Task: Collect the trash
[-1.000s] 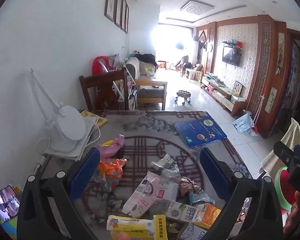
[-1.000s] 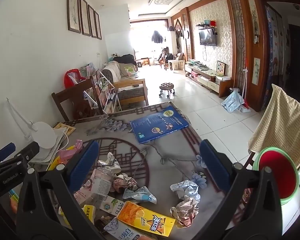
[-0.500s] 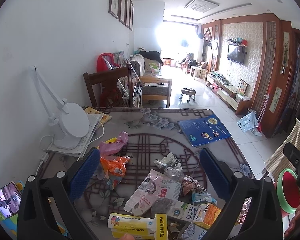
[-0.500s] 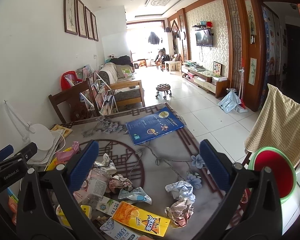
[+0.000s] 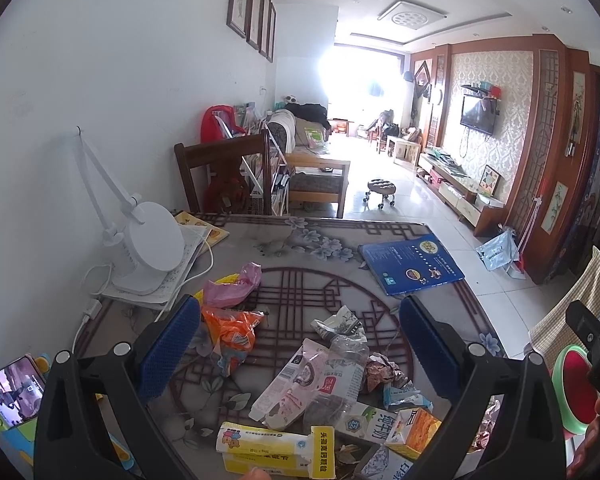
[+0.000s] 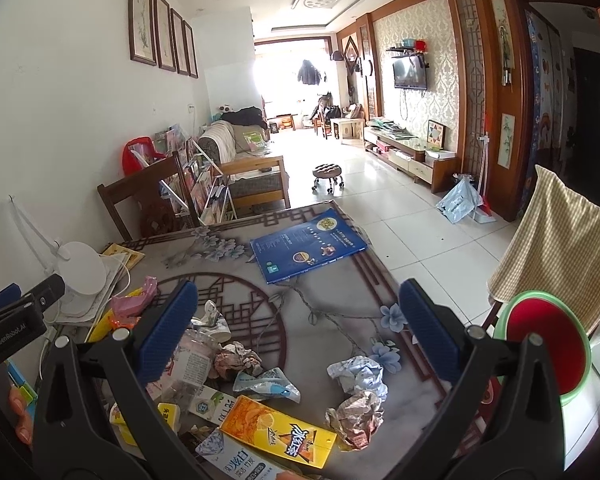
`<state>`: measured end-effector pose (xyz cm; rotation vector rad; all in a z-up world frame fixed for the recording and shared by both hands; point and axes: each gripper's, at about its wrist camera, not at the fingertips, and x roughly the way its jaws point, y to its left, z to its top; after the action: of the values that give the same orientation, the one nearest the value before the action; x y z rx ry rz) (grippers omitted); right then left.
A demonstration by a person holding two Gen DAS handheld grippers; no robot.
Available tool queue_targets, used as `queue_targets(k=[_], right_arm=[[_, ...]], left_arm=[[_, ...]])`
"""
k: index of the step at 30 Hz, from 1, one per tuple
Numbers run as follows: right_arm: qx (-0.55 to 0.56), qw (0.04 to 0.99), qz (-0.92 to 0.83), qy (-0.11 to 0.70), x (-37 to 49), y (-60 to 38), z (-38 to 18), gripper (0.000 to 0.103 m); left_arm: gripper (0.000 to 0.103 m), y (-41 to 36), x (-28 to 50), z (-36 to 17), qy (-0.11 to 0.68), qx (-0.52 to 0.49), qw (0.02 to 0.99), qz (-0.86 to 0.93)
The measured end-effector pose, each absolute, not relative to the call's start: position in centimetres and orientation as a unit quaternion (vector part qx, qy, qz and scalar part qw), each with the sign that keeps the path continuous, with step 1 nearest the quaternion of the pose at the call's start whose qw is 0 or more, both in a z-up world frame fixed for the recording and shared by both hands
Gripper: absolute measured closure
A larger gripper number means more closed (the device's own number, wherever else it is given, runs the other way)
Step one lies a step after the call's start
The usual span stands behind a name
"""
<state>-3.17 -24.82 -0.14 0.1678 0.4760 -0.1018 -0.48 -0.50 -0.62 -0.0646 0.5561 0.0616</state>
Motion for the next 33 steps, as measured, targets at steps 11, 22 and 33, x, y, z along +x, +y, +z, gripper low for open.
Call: queue_targets(k=[11,22,33], right_arm=[[0.084,0.965,-0.052,0.243,-3.5,-25.2,-0.6,0.004],[0.086,0.963,-0.058,0.248,-3.4,-25.4,-1.0,0.004],[0.083,0.961,-0.052,0.259,-3.2,-25.2,-1.5,0.004]], left_arm=[[0.008,-0.7,-0.5,-0.9,0.279,-0.029,0.959,0.031],[0.008,-0.7,-0.4,-1.1,0.284,-0.031,0.958,0.026],[0.008,-0.5,-0.4,-1.3,0.285,-0.032,0.958,0.028]])
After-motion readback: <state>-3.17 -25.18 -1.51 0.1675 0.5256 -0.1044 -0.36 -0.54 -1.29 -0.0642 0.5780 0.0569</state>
